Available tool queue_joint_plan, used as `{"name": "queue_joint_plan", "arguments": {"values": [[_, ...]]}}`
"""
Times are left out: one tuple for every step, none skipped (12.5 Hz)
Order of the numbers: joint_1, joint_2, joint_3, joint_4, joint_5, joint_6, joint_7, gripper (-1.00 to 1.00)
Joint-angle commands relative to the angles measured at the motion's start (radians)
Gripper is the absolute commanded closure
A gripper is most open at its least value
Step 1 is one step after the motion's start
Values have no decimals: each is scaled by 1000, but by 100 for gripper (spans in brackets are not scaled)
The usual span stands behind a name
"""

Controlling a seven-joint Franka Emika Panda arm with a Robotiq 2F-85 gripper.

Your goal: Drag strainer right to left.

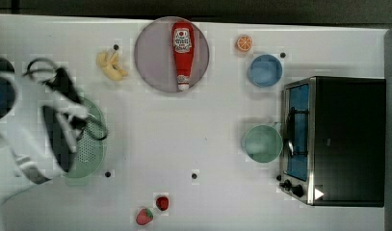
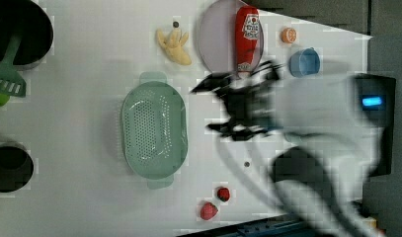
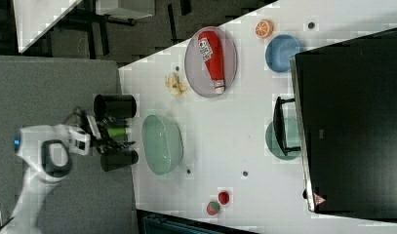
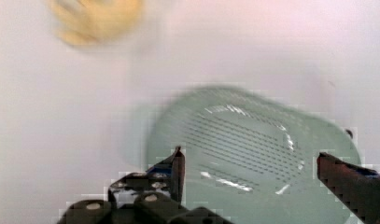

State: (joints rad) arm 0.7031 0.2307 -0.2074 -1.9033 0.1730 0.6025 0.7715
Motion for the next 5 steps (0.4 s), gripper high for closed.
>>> {"name": "queue_joint_plan", "arguments": {"values": [[-77,-168,-188,14,-46,-123,-321,-100],[-79,-219,-244,15,-79,-179,-396,-100],[-82,-266,-295,15,-127,-228,-467,-100],[-88,-307,-342,15,-187,-279,-513,-100],[-92,-344,-385,15,-244,-331,-545,-100]]}}
